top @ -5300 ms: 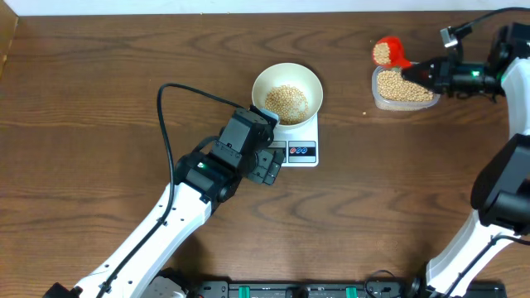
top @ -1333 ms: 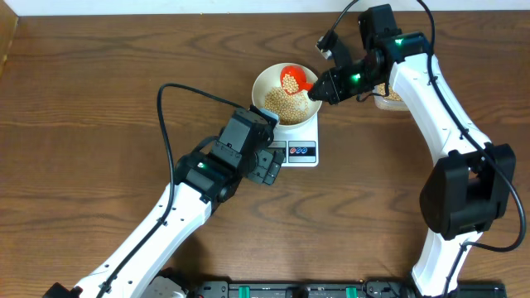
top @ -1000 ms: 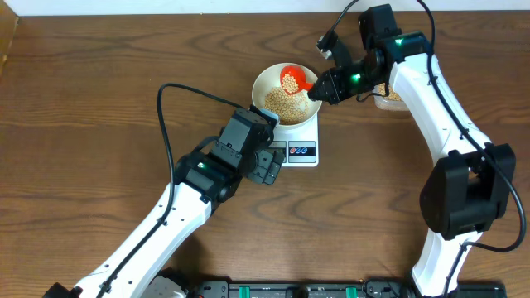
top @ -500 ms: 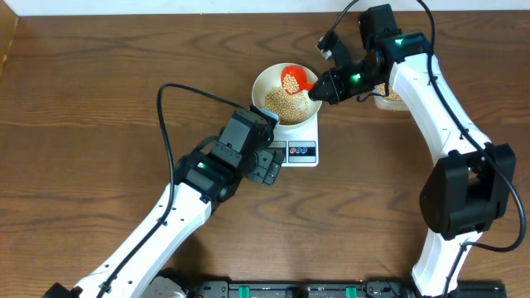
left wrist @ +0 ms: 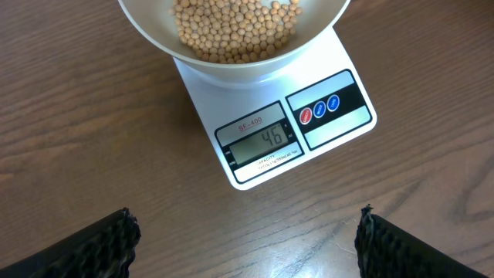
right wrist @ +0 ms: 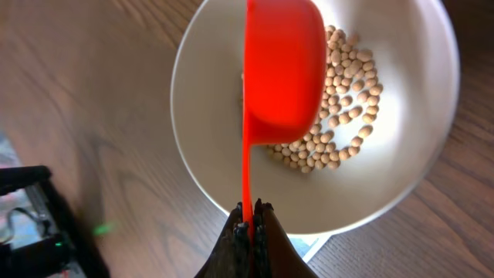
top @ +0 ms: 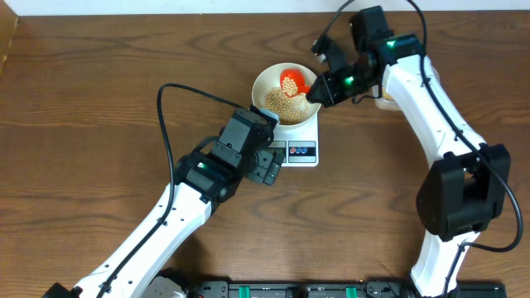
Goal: Scoop item into bowl and weigh 50g on scale
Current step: 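Tilt the red scoop to add a few soybeans into the bowl, then shake the tilted red scoop over the bowl to drop more soybeans, then keep tapping the red scoop over the bowl until the scale reads 50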
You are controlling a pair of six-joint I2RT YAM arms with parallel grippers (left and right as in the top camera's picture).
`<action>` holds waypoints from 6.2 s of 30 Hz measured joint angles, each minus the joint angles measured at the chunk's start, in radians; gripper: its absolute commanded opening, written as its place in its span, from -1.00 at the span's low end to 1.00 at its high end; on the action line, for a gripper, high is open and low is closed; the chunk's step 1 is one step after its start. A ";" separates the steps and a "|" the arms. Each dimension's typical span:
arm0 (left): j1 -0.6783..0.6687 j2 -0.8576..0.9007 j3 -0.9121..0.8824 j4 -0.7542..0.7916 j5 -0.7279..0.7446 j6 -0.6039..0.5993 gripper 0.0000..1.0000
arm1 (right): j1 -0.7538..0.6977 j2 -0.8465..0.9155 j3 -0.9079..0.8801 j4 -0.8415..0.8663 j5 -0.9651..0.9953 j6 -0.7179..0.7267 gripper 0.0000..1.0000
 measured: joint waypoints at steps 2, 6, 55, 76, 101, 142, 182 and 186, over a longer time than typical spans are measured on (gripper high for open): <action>0.000 0.000 0.000 0.000 0.000 0.000 0.83 | 0.018 0.000 0.000 0.000 0.037 0.000 -0.98; 0.000 0.000 0.000 0.000 0.000 0.000 0.83 | 0.060 0.000 0.000 0.000 0.124 0.000 -0.98; 0.000 0.000 0.000 0.000 0.000 0.000 0.83 | 0.068 0.000 0.000 0.006 0.161 -0.004 -0.98; 0.000 0.000 0.000 0.000 0.000 0.000 0.83 | -0.095 0.000 0.000 0.009 -0.136 -0.004 -0.98; 0.000 0.000 0.000 0.000 0.000 0.000 0.83 | -0.072 0.000 0.000 0.006 -0.154 -0.004 -0.98; 0.000 0.000 0.000 0.000 0.000 0.000 0.84 | 0.047 0.000 0.000 0.006 0.128 -0.024 -0.98; 0.000 0.000 0.000 0.000 0.000 0.000 0.84 | -0.100 0.000 0.000 0.006 -0.131 -0.031 -0.97; 0.000 0.000 0.000 0.000 0.000 0.000 0.84 | -0.098 0.000 0.000 0.006 -0.150 -0.031 -0.97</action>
